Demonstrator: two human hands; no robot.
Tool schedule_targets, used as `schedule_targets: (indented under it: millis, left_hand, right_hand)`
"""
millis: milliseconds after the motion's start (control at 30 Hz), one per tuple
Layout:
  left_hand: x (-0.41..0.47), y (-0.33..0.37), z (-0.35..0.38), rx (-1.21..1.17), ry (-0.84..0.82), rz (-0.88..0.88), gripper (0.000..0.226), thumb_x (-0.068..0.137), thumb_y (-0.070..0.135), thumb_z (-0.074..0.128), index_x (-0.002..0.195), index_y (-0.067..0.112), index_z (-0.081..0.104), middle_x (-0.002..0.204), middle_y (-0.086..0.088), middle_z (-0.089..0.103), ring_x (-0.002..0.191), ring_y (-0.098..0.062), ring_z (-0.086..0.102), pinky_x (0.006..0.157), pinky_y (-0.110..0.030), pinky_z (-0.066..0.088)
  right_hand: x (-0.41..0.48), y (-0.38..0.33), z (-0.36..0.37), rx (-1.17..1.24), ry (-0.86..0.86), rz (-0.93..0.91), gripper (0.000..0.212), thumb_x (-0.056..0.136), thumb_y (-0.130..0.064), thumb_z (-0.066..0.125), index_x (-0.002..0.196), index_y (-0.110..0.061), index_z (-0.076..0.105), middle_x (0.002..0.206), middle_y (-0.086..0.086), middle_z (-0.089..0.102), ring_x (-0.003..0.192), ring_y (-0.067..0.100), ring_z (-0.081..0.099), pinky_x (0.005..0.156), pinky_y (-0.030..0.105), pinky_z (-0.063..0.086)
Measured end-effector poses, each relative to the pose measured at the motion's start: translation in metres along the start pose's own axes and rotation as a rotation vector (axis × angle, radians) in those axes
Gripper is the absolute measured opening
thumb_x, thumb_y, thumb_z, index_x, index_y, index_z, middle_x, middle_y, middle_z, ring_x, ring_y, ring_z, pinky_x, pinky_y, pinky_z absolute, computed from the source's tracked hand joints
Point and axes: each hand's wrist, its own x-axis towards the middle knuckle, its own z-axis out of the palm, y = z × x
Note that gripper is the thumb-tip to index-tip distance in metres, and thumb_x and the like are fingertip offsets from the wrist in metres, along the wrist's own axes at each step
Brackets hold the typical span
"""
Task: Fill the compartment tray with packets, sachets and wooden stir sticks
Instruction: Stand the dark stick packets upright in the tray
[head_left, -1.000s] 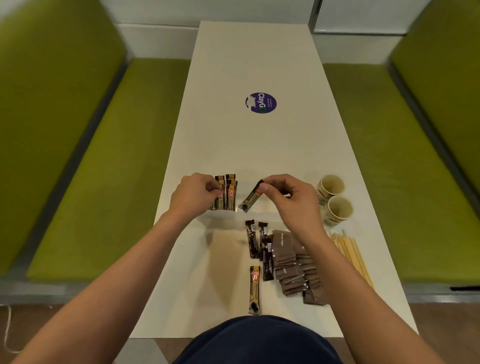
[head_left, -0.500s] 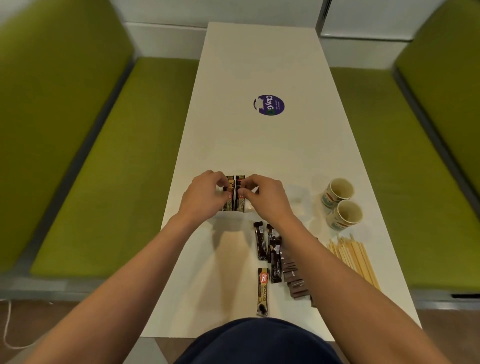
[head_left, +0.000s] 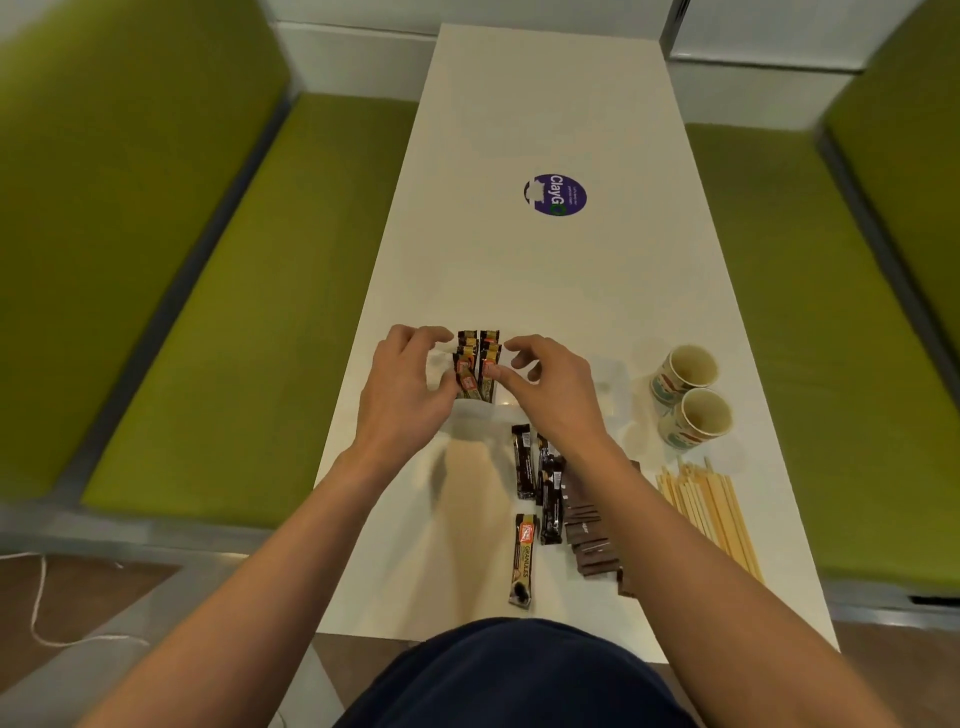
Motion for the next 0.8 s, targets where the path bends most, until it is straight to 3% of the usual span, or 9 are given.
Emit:
schedule_targets:
  millis: [100, 300, 500, 667, 800]
  left_hand:
    - [-0.024, 0.004, 0.003, 0.001, 0.008, -0.028, 0.037, 0.088, 0.022, 0.063, 0.124, 0.029, 0.059, 0.116, 0.008, 0.051, 0.108, -0.018, 0.054, 0.085, -0.044, 0.054]
    - [-0.085, 0.017, 0.025, 0.042, -0.207, -0.195, 0.019, 0.088, 0.036, 0.066, 0.106, 0.034, 0.060, 0.099, 0.015, 0.054, 0.082, -0.003, 0.052, 0.077, -0.034, 0.051]
    - [-0.123, 0.029, 0.060, 0.139, -0.452, -0.307, 0.049, 0.077, 0.062, 0.070, 0.114, 0.033, 0.057, 0.103, 0.013, 0.055, 0.094, -0.011, 0.058, 0.078, -0.035, 0.051]
    - [-0.127, 0.031, 0.071, 0.231, -0.484, -0.341, 0.038, 0.078, 0.038, 0.074, 0.113, 0.029, 0.061, 0.103, 0.007, 0.055, 0.095, -0.018, 0.060, 0.076, -0.037, 0.053]
    - [-0.123, 0.029, 0.066, 0.068, -0.476, -0.449, 0.027, 0.074, 0.017, 0.077, 0.097, 0.023, 0.063, 0.091, 0.004, 0.063, 0.085, -0.020, 0.066, 0.074, -0.040, 0.058]
  right_hand:
    - [-0.021, 0.005, -0.016, 0.005, 0.014, -0.006, 0.024, 0.092, -0.038, 0.073, 0.114, -0.028, 0.071, 0.096, -0.015, 0.067, 0.085, -0.003, 0.057, 0.074, 0.016, 0.043]
    - [-0.070, 0.035, -0.039, -0.242, -0.169, 0.022, 0.012, 0.094, -0.035, 0.068, 0.099, -0.030, 0.078, 0.093, -0.011, 0.066, 0.089, 0.010, 0.060, 0.081, 0.032, 0.050]
    - [-0.092, 0.054, -0.035, -0.530, -0.268, -0.004, 0.042, 0.093, -0.047, 0.064, 0.131, -0.029, 0.064, 0.116, -0.004, 0.058, 0.112, 0.022, 0.053, 0.091, 0.043, 0.051]
    - [-0.088, 0.057, -0.030, -0.644, -0.329, 0.007, 0.058, 0.088, -0.063, 0.063, 0.135, -0.028, 0.060, 0.124, -0.001, 0.056, 0.118, 0.025, 0.050, 0.095, 0.044, 0.048]
    - [-0.083, 0.056, -0.027, -0.549, -0.346, 0.027, 0.051, 0.085, -0.056, 0.071, 0.126, -0.027, 0.063, 0.121, -0.002, 0.057, 0.115, 0.023, 0.051, 0.090, 0.040, 0.048]
